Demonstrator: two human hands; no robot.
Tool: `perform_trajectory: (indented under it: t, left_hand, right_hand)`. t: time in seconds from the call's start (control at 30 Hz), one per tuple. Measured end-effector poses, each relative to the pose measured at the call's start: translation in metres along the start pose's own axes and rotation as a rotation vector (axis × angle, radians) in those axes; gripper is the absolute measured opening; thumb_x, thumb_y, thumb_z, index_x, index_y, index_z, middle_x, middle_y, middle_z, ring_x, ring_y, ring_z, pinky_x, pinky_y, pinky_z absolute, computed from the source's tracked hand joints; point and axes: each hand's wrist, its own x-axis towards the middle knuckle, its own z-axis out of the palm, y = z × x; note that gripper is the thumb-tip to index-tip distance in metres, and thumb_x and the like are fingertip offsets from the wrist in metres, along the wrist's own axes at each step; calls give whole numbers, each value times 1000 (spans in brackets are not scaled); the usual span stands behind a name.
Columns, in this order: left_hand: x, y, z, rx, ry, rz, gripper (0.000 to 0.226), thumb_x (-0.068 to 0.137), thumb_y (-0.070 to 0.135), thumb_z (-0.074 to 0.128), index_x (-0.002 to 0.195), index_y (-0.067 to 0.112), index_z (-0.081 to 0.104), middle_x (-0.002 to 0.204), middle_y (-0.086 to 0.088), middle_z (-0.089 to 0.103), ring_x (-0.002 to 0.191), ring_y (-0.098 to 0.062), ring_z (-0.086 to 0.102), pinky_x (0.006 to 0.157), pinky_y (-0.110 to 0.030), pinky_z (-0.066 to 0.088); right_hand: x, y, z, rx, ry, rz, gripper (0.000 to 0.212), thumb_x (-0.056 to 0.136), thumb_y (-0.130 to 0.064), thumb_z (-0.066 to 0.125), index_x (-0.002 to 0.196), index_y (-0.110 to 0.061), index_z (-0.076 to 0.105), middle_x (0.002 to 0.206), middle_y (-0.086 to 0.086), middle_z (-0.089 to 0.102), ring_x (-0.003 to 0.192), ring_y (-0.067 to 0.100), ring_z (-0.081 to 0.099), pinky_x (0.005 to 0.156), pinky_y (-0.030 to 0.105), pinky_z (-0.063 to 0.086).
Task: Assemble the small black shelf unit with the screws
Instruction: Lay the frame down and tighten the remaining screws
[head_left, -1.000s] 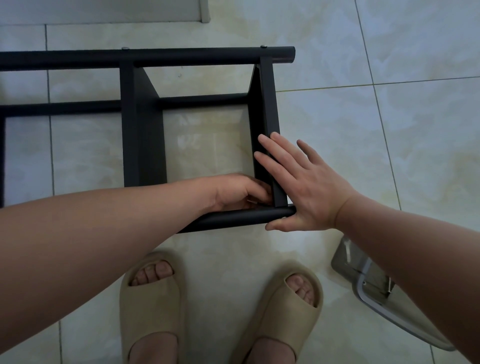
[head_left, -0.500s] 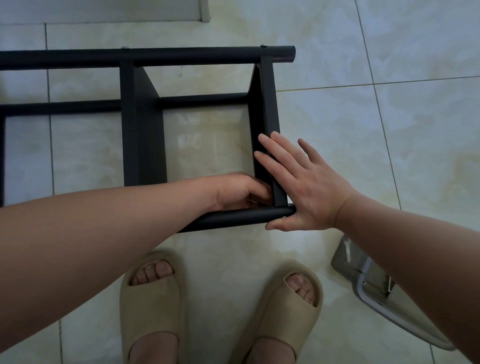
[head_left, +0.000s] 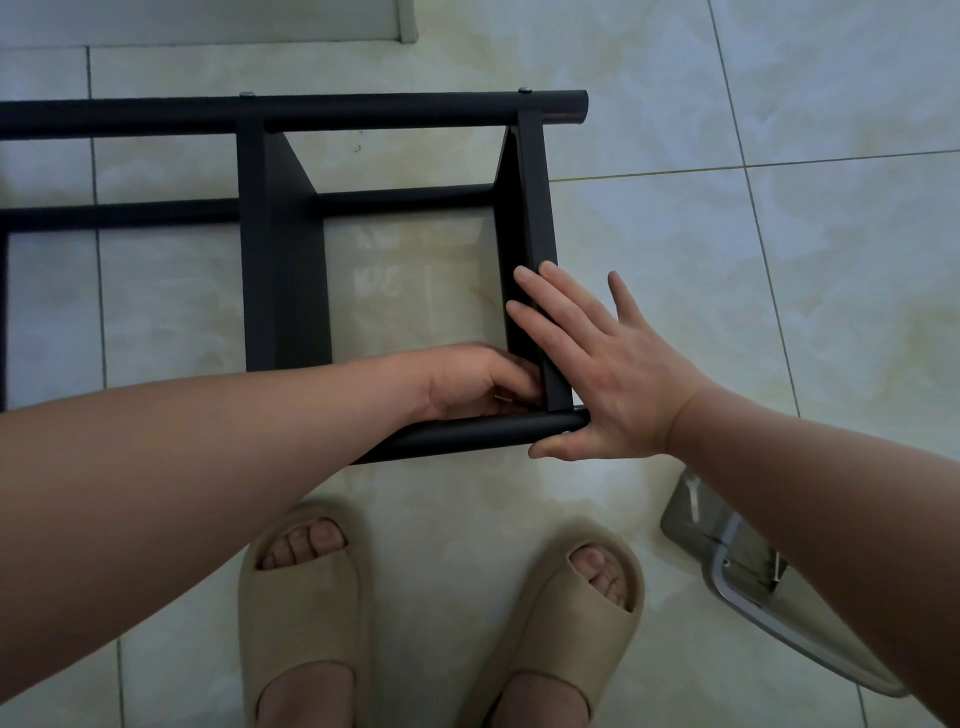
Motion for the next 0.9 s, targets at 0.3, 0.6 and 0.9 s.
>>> perform_trajectory:
  t: [0.3,0.6,0.9]
  left_hand:
    - [-1,-2,-4,47,15,-11,32,91,-7,52,78,12,73,76,-5,70,71,-16,68,73,-27,54]
    - [0,-1,-1,136,32,-32,14,94,1,54,93,4,67,80,-6,68,74,-17,66,74,-28,52]
    - [-23,5,-11,663,253,-106,14,84,16,69,85,27,77,85,8,74,89,-16,68,77,-25,50]
  right_hand:
    - [0,-1,0,5,-5,3,116,76,-86,44,156,-4,31,168,15,15,156,30,12,109,72,29]
    - [0,0,-1,8,-35,8,115,77,-87,42,156,-4,32,168,15,15,156,30,12,110,71,28]
    - [-2,-4,-6,-13,-82,-4,115,79,-88,37,159,-5,25,169,12,8,157,28,4,117,66,21]
